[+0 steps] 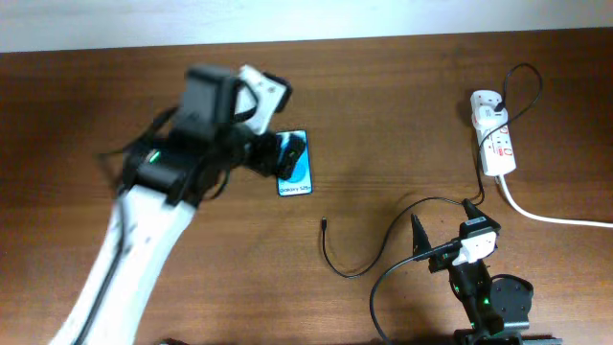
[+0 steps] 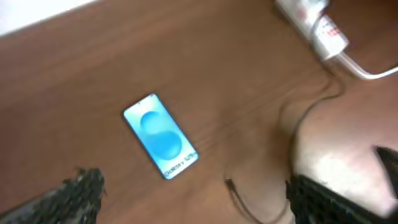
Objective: Plug charger to phone and switch on socket
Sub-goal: 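Move the left gripper over the blue Galaxy phone, then lower the left gripper onto the phone's top edge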
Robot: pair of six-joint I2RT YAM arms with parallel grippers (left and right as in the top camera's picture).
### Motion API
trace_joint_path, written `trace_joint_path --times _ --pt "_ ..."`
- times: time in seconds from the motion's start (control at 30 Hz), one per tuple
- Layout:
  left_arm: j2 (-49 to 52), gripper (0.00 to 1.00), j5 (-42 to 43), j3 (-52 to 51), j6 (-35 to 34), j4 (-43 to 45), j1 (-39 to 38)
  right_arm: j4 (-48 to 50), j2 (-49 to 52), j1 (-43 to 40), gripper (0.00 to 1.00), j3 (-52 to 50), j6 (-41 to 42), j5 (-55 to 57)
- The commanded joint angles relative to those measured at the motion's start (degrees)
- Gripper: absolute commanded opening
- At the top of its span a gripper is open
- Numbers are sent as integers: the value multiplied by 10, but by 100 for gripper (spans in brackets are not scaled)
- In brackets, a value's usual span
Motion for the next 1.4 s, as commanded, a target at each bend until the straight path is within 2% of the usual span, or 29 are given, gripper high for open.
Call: trace_joint_path --times 0.0,0.07,0.1,0.17,0.2,0.23,0.3,0.37,0.5,0.57,0.8,0.87,1.17,1.37 --pt "132 99 -52 126 9 -107 -17 -3 -2 4 99 -3 4 1" --pt "213 99 -52 204 9 -176 -17 -3 -2 4 98 -3 4 1" --pt "222 99 -38 206 9 -167 -17 -3 -2 4 98 -3 4 1" --pt "227 99 75 206 5 -160 -17 -3 -2 4 98 -3 4 1" --pt "227 99 90 206 5 -137 -17 -3 -2 4 98 -3 4 1" --pt "228 99 85 206 -10 -121 -17 -3 -2 4 98 -3 4 1" --pt "234 99 12 206 -138 -119 -17 -3 -2 4 98 -3 4 1" --pt "245 99 -71 206 -231 -127 -17 -3 -2 4 98 -3 4 1" --pt "291 99 -92 206 -269 -136 -18 -3 -2 4 98 -3 4 1" --pt "309 99 -132 206 -310 -135 -18 -3 -2 4 98 -3 4 1" --pt "384 99 -133 206 -318 -129 -18 -3 -2 4 98 -3 4 1" --pt "404 99 -133 206 -339 -129 -18 -3 -2 4 98 -3 4 1" --pt "413 99 -143 203 -343 -77 -18 -3 -2 4 98 -3 4 1" --pt "459 99 -138 203 -343 -80 -18 -3 -2 4 98 -3 4 1"
